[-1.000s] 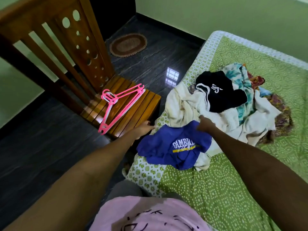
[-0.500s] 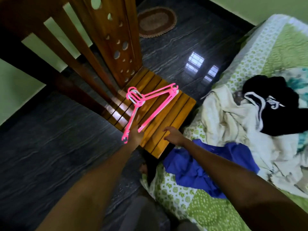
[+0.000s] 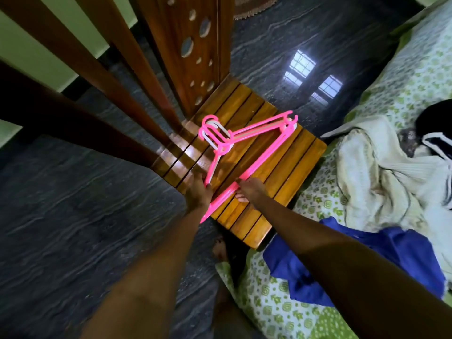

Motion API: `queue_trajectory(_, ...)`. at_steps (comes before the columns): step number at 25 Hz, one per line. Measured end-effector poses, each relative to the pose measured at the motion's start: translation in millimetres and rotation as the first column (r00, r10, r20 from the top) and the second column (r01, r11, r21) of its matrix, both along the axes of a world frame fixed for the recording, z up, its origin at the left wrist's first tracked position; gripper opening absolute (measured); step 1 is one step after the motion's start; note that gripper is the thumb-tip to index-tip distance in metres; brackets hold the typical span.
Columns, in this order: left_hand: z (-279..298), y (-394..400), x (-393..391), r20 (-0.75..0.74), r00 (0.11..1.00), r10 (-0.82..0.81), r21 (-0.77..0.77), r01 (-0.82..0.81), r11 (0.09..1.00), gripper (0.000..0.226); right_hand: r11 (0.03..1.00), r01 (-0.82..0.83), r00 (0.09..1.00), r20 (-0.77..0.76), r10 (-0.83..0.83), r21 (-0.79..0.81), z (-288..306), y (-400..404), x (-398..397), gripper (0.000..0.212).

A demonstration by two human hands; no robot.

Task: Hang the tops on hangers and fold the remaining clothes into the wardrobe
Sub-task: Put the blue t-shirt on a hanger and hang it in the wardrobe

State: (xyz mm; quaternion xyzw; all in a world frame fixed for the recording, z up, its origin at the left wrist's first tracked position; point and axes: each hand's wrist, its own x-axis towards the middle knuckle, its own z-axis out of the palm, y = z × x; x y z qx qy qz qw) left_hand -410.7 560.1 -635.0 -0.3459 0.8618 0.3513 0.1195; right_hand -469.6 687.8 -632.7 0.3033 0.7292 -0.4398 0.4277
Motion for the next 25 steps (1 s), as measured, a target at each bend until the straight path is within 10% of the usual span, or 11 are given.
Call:
queue_trajectory(10, 23, 12, 10, -0.316, 0.947, -0.054, 0.026, 0.065, 0.998, 0.032, 0.986, 0.137, 0.987, -0.075, -0.144, -0.095, 27, 0, 3, 0.015)
queue_trajectory(15, 41, 45, 18, -0.417, 0.87, -0.263, 0.019, 0.298, 0.954, 0.028, 0.932, 0.025, 0.704, -0.669, 0.24, 0.361, 69, 71, 16, 0.047)
queue_trajectory(20, 67, 120, 32, -0.555, 0.714, -0.427, -0.063, 0.475, 0.878, 0.02, 0.788, -0.105, 0.456, -0.674, 0.58, 0.607, 96, 190, 14, 0.086)
queue_trajectory(25, 78, 209, 65, -0.575, 0.599, -0.557, -0.131, 0.605, 0.786, 0.017, 0.782, -0.305, 0.452, -0.64, 0.621, 0.543, 118, 318, 31, 0.057)
